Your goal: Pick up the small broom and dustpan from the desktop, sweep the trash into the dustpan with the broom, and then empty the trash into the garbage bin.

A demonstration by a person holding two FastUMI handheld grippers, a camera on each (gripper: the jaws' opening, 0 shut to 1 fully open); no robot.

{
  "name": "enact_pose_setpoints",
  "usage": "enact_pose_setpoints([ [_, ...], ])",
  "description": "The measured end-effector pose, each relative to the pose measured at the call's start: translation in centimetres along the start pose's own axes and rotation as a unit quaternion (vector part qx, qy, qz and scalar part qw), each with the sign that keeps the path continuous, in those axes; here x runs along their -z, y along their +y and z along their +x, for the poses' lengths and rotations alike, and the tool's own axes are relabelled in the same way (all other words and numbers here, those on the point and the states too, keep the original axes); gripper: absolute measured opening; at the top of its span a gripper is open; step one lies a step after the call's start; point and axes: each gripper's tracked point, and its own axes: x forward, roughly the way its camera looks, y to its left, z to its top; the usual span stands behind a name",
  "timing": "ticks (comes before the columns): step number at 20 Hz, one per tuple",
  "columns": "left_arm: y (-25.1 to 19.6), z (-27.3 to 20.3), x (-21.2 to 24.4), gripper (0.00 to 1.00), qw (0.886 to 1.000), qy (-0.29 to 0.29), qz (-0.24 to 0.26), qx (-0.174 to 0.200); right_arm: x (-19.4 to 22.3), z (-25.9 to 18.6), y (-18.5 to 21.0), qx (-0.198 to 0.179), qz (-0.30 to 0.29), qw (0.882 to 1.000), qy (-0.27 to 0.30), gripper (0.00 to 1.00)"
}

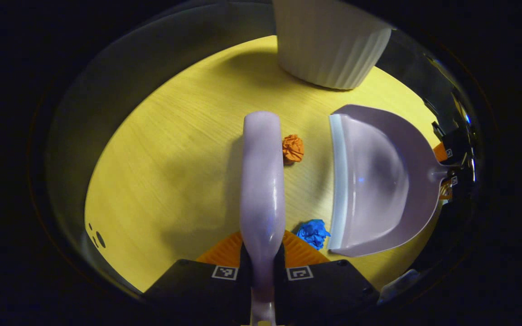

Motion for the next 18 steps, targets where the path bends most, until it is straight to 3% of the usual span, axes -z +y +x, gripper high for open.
enact_pose_setpoints([
  [2,-2.5,0.1,-0.7,0.25,1.000,0.003,0.010,0.024,-0.2,-0.1,0.2,0.000,-0.011,1.000,-0.003,0.29],
  [3,-3.7,0.0,-1.0,0.25,0.999,0.007,0.019,0.038,-0.1,-0.1,0.3,0.002,-0.018,1.000,-0.005,0.34],
  [6,-7.9,0.5,-1.0,0.25,0.996,0.021,0.045,0.080,0.1,0.0,0.2,0.001,-0.028,1.000,-0.007,0.34],
  [10,-10.9,-0.4,-0.8,0.25,0.992,0.020,0.011,0.122,-0.1,0.1,0.1,0.002,-0.014,1.000,-0.017,0.34],
  [18,-12.8,-3.8,1.4,0.24,0.988,-0.044,-0.104,0.105,0.2,0.4,-0.2,0.011,-0.002,1.000,-0.027,0.34],
])
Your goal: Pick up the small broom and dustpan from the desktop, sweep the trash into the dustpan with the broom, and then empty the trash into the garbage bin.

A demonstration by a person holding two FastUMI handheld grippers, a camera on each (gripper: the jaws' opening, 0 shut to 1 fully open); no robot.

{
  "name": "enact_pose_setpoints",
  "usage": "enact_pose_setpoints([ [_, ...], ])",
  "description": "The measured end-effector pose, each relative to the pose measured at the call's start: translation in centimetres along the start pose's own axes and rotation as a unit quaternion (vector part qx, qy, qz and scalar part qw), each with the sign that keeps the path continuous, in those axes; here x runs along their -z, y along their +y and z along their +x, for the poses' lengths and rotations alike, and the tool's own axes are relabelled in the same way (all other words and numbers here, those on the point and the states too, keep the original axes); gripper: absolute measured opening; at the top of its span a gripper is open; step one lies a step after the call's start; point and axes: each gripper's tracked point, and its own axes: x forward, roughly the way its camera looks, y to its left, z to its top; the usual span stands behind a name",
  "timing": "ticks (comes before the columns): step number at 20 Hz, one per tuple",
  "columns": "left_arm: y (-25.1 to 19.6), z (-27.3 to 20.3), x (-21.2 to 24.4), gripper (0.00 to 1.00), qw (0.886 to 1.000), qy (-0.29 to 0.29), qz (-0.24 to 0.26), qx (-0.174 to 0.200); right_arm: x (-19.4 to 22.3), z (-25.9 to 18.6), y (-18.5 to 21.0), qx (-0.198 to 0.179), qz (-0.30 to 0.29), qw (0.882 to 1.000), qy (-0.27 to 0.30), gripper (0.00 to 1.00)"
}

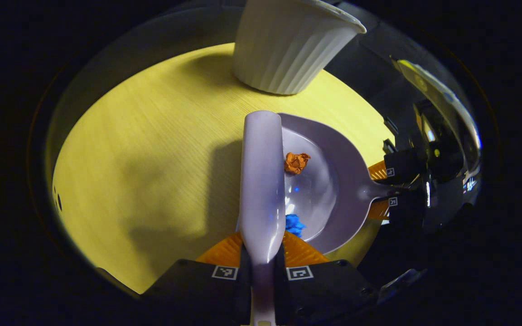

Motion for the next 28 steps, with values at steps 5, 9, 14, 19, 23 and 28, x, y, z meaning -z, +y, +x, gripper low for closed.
enact_pose_setpoints([
  [5,-0.1,-4.3,2.2,0.24,0.994,-0.068,-0.081,-0.035,-0.3,-0.2,0.2,0.009,0.016,1.000,-0.015,0.34],
  [9,0.9,-7.3,5.7,0.24,0.985,-0.101,-0.120,-0.071,-0.3,-0.4,-0.3,0.019,0.024,0.999,-0.019,0.34],
  [14,1.3,-9.5,12.0,0.24,0.977,-0.109,-0.150,-0.104,-0.6,-0.7,-0.3,0.038,0.030,0.999,-0.020,0.34],
  [19,0.7,-10.6,15.6,0.24,0.970,-0.126,-0.178,-0.108,-1.0,-1.4,-0.3,0.058,0.074,0.995,-0.039,0.34],
  [23,0.6,-10.6,18.8,0.24,0.967,-0.120,-0.201,-0.105,-2.0,-1.9,-0.1,0.064,0.109,0.990,-0.066,0.34],
  [28,0.9,-11.4,21.2,0.24,0.967,-0.111,-0.201,-0.115,-2.3,-1.9,0.2,0.051,0.148,0.984,-0.084,0.34],
])
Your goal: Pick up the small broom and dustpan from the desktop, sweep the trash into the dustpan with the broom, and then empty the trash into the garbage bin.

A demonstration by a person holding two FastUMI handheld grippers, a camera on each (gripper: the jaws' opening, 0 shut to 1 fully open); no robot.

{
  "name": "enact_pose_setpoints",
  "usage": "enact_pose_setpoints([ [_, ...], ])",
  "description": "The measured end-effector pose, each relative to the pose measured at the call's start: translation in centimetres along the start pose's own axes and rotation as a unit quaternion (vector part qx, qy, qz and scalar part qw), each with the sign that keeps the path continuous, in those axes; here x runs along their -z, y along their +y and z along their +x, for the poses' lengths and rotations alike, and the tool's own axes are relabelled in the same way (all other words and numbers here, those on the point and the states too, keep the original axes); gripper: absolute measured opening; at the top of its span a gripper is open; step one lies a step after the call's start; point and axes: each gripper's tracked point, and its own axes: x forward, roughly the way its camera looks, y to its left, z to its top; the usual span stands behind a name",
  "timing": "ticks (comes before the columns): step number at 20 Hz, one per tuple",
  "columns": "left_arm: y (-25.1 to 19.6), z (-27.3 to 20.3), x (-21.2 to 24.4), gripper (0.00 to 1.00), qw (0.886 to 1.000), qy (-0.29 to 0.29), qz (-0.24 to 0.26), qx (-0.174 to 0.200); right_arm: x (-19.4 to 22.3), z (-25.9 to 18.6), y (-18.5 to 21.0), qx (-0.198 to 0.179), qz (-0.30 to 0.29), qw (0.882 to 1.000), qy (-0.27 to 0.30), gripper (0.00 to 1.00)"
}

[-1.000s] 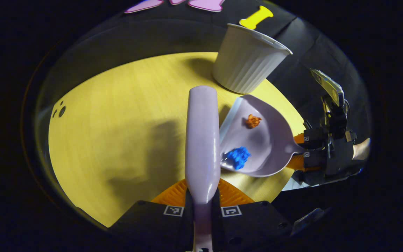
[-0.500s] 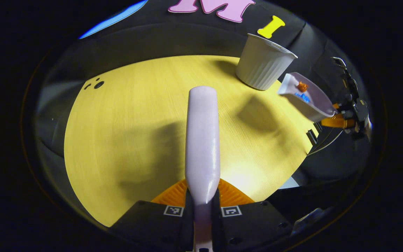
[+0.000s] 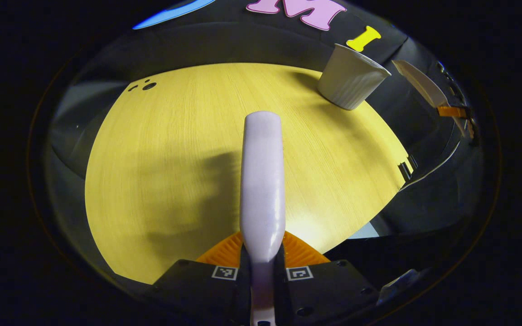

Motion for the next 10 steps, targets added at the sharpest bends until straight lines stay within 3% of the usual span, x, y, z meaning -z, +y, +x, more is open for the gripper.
enact_pose_setpoints([
  [2,0.3,-0.6,0.0,0.25,1.000,-0.003,-0.005,0.002,0.0,0.2,0.0,0.006,0.009,1.000,-0.003,0.29],
  [3,0.5,-0.8,-0.1,0.25,1.000,-0.005,-0.006,0.002,-0.1,0.4,0.0,0.010,0.016,1.000,-0.006,0.34],
  [5,0.8,-1.4,-0.1,0.25,1.000,-0.008,-0.005,-0.003,-0.4,0.0,0.0,0.019,0.029,0.999,-0.012,0.34],
  [7,1.2,-1.9,-0.3,0.25,1.000,-0.009,-0.005,-0.007,-0.6,0.2,-0.3,0.037,0.033,0.999,-0.019,0.39],
  [8,1.5,-2.1,-0.4,0.25,1.000,-0.009,-0.005,-0.009,-0.6,0.3,-0.5,0.048,0.031,0.998,-0.021,0.29],
  [10,2.1,-2.6,-0.4,0.25,1.000,-0.011,-0.007,-0.015,-0.4,0.4,-0.5,0.073,0.029,0.997,-0.022,0.34],
])
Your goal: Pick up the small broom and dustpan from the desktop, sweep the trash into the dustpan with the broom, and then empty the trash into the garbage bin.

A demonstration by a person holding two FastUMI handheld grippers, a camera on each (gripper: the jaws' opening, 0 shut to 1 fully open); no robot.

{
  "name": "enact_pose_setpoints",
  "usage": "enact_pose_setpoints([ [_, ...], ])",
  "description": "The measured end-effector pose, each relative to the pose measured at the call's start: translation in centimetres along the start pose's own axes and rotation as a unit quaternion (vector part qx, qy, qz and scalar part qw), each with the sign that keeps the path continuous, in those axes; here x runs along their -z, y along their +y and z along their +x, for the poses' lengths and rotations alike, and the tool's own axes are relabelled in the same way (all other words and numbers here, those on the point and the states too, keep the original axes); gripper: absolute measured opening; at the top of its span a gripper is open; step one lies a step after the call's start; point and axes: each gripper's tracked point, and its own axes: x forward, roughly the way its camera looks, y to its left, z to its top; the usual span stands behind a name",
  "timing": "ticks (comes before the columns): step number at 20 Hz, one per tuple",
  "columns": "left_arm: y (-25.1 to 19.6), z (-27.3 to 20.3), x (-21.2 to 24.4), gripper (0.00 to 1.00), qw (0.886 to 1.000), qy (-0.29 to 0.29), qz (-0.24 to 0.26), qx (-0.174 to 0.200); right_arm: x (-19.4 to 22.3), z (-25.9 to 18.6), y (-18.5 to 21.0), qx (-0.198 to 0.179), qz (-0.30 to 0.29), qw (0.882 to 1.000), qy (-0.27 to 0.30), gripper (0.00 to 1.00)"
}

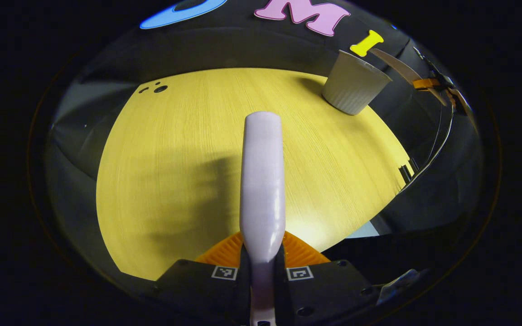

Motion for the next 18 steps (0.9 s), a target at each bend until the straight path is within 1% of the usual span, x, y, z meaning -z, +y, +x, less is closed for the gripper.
enact_pose_setpoints([
  [2,0.5,-0.2,0.1,0.25,1.000,-0.002,-0.009,-0.001,0.1,-0.1,0.5,0.017,0.003,1.000,-0.002,0.34],
  [3,0.7,-0.1,0.0,0.25,1.000,-0.003,-0.017,-0.002,-0.1,-0.1,0.3,0.028,0.000,1.000,-0.006,0.29],
  [4,0.9,0.1,0.0,0.24,1.000,-0.003,-0.024,-0.004,-0.1,-0.3,0.0,0.043,-0.007,0.999,-0.009,0.34],
  [5,0.7,0.2,0.0,0.25,1.000,-0.005,-0.030,-0.003,-0.1,-0.4,-0.2,0.057,-0.016,0.998,-0.010,0.34],
  [6,0.6,0.2,-0.1,0.24,0.999,-0.006,-0.034,0.001,-0.2,-0.5,-0.2,0.068,-0.024,0.997,-0.011,0.34],
  [8,0.2,0.5,-0.3,0.27,0.999,-0.005,-0.041,0.009,-0.5,-0.5,-0.8,0.087,-0.043,0.995,-0.013,0.34],
  [9,0.2,0.5,-0.5,0.25,0.999,-0.007,-0.045,0.013,-1.0,-0.5,-1.1,0.100,-0.045,0.994,-0.024,0.34],
  [12,0.3,0.4,-0.8,0.25,0.998,-0.008,-0.054,0.019,-1.7,-0.9,-1.4,0.138,-0.051,0.988,-0.053,0.34],
  [13,0.3,0.4,-0.8,0.24,0.998,-0.008,-0.055,0.018,-1.4,-0.8,-1.4,0.152,-0.058,0.985,-0.057,0.34],
  [15,0.4,0.5,-0.9,0.25,0.998,-0.006,-0.058,0.015,-1.3,-0.4,-1.8,0.183,-0.087,0.977,-0.064,0.35],
  [18,0.6,0.6,-0.8,0.25,0.998,-0.003,-0.064,0.013,-2.0,-0.5,-2.9,0.242,-0.144,0.955,-0.087,0.34],
])
